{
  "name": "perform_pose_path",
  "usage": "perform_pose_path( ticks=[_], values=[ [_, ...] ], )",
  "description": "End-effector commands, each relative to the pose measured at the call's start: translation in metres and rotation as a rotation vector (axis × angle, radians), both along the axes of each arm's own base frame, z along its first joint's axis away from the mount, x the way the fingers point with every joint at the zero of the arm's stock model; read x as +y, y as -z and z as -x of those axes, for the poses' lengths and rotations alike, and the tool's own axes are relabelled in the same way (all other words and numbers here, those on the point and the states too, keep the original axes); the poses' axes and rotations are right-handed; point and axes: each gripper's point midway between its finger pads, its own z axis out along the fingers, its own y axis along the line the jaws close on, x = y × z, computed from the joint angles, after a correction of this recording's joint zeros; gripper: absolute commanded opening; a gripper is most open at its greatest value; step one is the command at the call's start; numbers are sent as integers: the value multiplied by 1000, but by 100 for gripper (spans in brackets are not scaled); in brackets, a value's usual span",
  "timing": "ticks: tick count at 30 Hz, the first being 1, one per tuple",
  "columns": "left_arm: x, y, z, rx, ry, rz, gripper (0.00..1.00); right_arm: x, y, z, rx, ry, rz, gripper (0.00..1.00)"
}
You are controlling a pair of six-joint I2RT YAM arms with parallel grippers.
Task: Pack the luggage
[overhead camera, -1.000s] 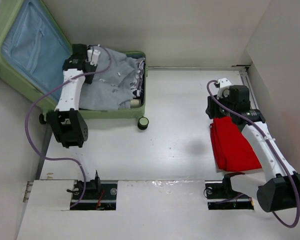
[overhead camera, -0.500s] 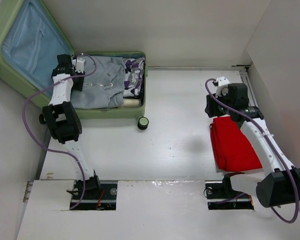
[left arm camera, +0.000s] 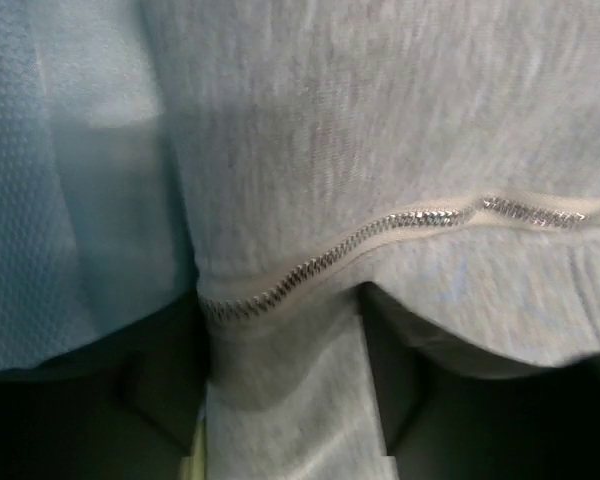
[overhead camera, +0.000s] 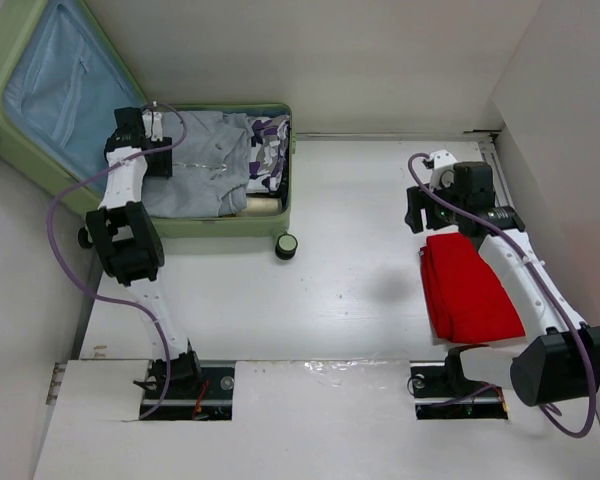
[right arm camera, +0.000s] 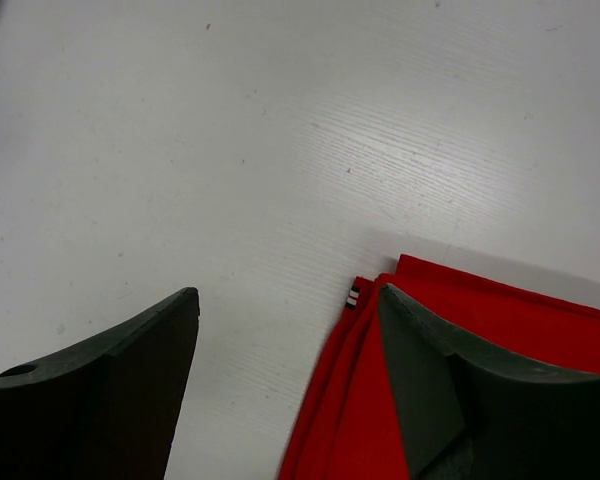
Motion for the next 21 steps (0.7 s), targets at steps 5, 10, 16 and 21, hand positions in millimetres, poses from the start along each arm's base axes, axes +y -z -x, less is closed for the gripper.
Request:
perform_pose_path(
  ticks=[5, 10, 16, 21],
  values=[
    [32, -122, -5, -255, -240, -164, 85, -1, -39, -15, -93, -7, 0, 80],
    [13, -199, 17, -371, -224, -247, 100, -43, -40, -10, -32, 136, 121, 100],
    [-71, -221, 49, -431, 18, -283, 100, -102, 3, 22, 146, 347, 236, 100],
    [-105, -175, 66, -308, 82, -352, 100, -104, 71, 71, 331, 432, 243, 100]
  ],
)
